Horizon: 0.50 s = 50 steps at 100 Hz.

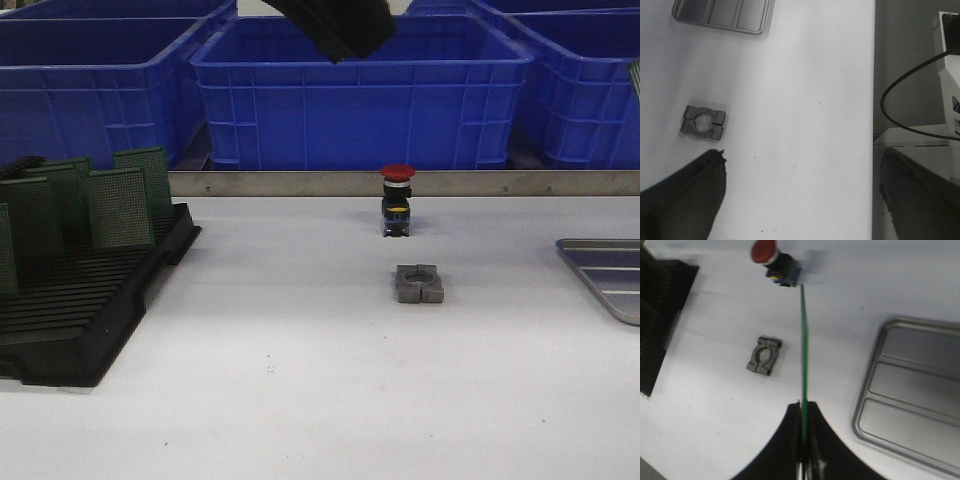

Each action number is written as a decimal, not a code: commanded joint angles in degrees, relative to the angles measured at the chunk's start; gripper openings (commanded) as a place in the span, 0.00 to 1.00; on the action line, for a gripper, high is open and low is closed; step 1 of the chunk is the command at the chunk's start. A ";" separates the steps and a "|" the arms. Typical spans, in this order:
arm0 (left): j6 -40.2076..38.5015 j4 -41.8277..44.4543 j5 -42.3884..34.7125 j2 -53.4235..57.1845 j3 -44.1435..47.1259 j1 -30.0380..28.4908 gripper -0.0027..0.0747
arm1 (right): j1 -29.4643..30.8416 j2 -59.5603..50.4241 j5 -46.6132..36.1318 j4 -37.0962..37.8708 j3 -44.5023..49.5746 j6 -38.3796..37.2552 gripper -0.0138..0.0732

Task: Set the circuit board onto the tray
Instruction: 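Carry the board with the right gripper and lower it onto the metal tray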

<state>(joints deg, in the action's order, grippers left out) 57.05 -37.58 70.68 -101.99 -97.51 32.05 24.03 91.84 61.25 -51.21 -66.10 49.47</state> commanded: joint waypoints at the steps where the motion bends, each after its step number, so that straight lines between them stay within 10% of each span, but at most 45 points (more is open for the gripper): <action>1: -0.60 -3.48 1.98 3.00 -1.75 0.48 0.79 | 1.47 1.49 0.36 -2.41 -1.72 -3.99 0.08; 50: -0.60 -3.48 1.98 3.00 -1.75 0.48 0.79 | 1.56 15.21 -1.15 -6.06 -1.72 -3.99 0.08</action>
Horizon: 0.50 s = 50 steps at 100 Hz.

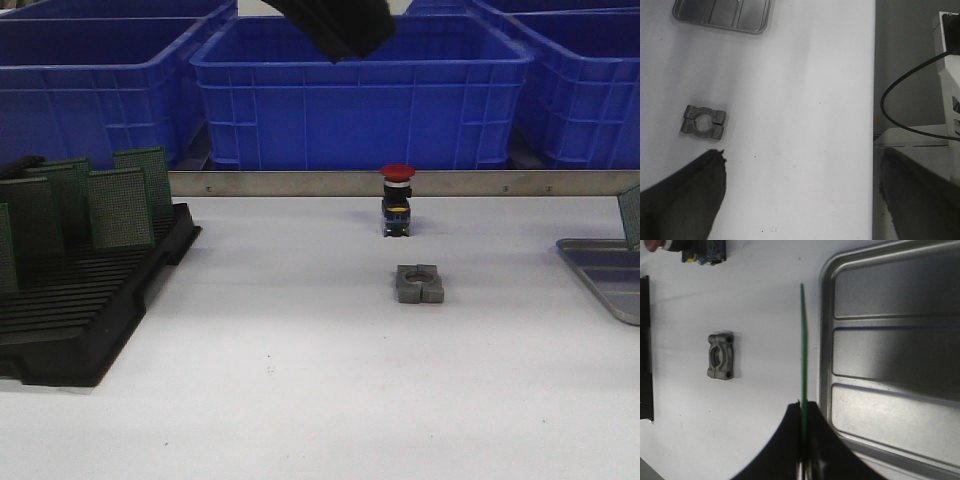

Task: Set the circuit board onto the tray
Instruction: 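Carry the board with the right gripper and lower it onto the metal tray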

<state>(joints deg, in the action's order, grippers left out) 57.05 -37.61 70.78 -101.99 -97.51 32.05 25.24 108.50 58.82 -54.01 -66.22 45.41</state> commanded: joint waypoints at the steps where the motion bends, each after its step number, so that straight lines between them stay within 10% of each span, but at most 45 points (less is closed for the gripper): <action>1: -0.60 -3.44 1.88 3.00 -1.75 0.48 0.79 | 0.35 -1.32 1.28 -3.32 -1.60 0.07 0.08; 50: -0.60 -3.44 1.79 3.00 -1.75 0.48 0.79 | 0.35 2.10 0.37 -3.82 -1.60 0.07 0.08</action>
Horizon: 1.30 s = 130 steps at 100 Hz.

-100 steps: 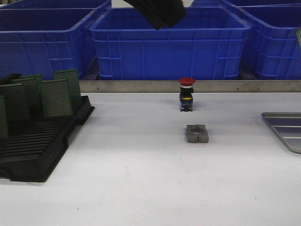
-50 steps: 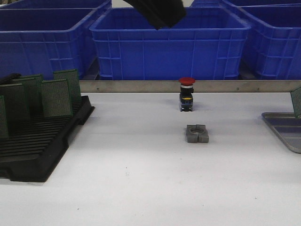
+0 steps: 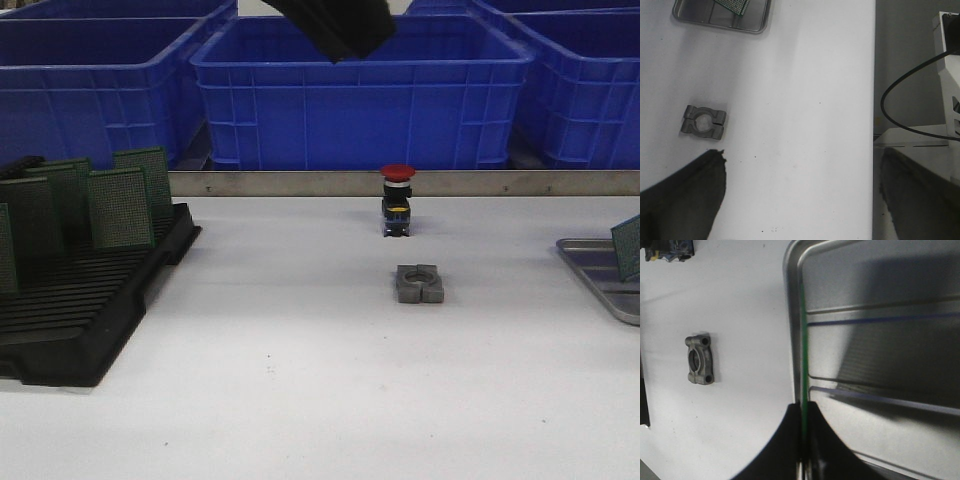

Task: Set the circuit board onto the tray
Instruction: 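Carry the board with the right gripper and lower it onto the metal tray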

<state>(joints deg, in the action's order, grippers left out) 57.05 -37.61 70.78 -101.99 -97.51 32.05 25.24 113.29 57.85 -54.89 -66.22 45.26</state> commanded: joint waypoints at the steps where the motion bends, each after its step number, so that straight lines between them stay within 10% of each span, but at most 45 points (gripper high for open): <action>1: -0.60 -3.44 1.79 3.00 -1.75 0.48 0.79 | 0.35 -2.69 1.28 -2.94 -1.60 0.23 0.08; 27: -0.60 -3.44 1.79 3.00 -1.75 0.48 0.79 | 0.35 -2.69 1.28 -2.94 -1.60 0.23 0.18; 72: -0.60 -3.44 1.79 3.00 -1.75 0.48 0.66 | 0.35 -2.69 -0.90 -2.94 -1.60 0.28 0.76; 130: -0.60 -2.23 0.71 3.00 -1.85 0.48 0.54 | 0.35 -2.79 -2.92 -2.22 -1.60 0.39 0.77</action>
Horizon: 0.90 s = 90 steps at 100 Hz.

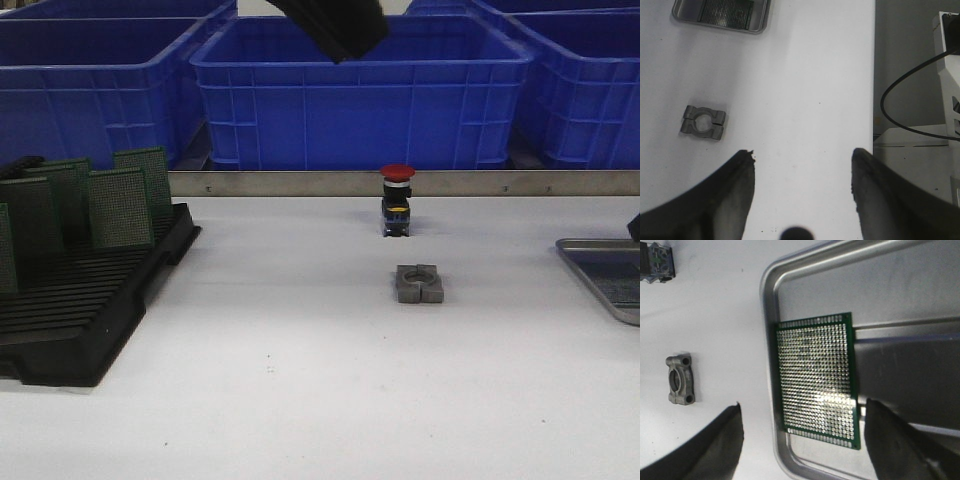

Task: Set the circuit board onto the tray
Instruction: 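Carry the board with the right gripper and lower it onto the metal tray, then lower the left gripper into the rack and grasp a second green board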

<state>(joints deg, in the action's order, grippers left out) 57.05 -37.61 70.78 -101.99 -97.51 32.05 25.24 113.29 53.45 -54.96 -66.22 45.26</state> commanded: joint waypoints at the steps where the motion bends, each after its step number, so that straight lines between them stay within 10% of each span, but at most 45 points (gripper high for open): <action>1: -0.60 -1.94 0.70 3.00 -1.86 0.48 0.54 | 0.35 -2.79 1.48 -2.14 -1.60 0.39 0.77; 49: -1.01 28.67 0.75 2.74 -6.83 -8.64 0.54 | 0.35 -2.79 2.29 -2.14 -1.60 0.39 0.77; 90: 2.22 30.12 0.04 -6.01 -6.83 -20.90 0.54 | 0.35 -2.79 2.34 -2.14 -1.60 0.39 0.77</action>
<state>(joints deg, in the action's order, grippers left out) 57.42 -6.57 71.23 -108.80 -102.57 12.06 25.24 113.29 53.55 -54.96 -66.22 45.26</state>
